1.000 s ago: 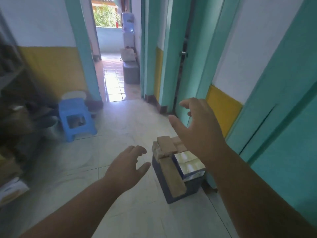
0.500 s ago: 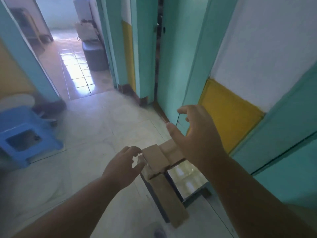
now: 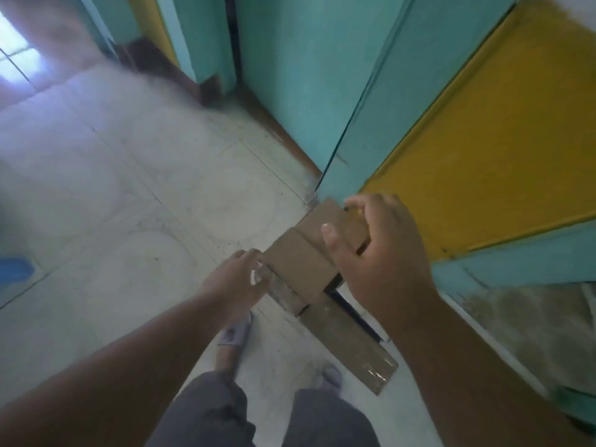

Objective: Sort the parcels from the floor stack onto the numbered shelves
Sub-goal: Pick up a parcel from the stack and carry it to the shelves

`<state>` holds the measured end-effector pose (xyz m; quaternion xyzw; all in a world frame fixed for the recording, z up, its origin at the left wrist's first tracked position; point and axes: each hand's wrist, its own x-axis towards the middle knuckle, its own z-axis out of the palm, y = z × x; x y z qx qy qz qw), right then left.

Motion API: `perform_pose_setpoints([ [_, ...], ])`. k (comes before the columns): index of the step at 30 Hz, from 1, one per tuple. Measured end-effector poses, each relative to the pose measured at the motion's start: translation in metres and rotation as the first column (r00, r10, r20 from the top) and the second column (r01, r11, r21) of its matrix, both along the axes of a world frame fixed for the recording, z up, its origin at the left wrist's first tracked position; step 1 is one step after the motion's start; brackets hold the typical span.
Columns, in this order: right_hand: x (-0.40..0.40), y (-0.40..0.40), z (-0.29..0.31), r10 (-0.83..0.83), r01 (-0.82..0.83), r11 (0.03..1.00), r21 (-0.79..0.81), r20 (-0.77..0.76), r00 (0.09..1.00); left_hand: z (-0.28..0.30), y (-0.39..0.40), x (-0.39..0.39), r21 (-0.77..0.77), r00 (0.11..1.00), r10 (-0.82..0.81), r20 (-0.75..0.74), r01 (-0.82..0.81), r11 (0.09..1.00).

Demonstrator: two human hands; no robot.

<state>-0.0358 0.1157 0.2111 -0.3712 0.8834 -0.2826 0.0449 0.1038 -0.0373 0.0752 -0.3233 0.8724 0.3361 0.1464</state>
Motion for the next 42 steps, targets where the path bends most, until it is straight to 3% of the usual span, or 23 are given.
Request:
perform_pose_setpoints([
  [6, -0.011, -0.017, -0.129, -0.15, 0.131, 0.982, 0.133, 0.149, 0.977, -0.114, -0.044, -0.049, 0.1, 0.992, -0.013, 0.122, 0.001, 0.995],
  [11, -0.024, -0.01, -0.252, -0.299, 0.206, 0.926, 0.316, 0.282, 0.912, -0.195, -0.047, -0.077, 0.066, 0.985, 0.052, 0.167, -0.064, 0.996],
  [15, -0.038, -0.002, -0.33, -0.397, 0.241, 0.834, 0.496, 0.235, 0.887, -0.235, -0.04, -0.088, 0.049, 0.973, 0.068, 0.219, -0.081, 0.996],
  [18, -0.044, -0.002, -0.364, -0.462, 0.258, 0.798, 0.545, 0.277, 0.843, -0.252, -0.041, -0.09, 0.024, 0.973, 0.083, 0.217, -0.09, 0.996],
  [24, -0.042, -0.007, -0.384, -0.53, 0.308, 0.787, 0.535, 0.331, 0.781, -0.252, -0.043, -0.09, 0.114, 0.971, 0.149, 0.186, -0.172, 0.978],
  [33, -0.045, -0.016, -0.394, -0.469, 0.238, 0.71, 0.663, 0.193, 0.862, -0.246, -0.038, -0.094, 0.26, 0.969, 0.218, 0.118, -0.242, 0.935],
  [39, -0.042, -0.007, -0.373, -0.534, 0.33, 0.795, 0.509, 0.329, 0.779, -0.22, -0.022, -0.078, 0.45, 0.939, 0.341, 0.049, -0.326, 0.831],
  [42, -0.031, 0.001, -0.329, -0.485, 0.296, 0.828, 0.476, 0.343, 0.805, -0.184, -0.025, -0.063, 0.462, 0.88, 0.469, 0.071, -0.446, 0.767],
])
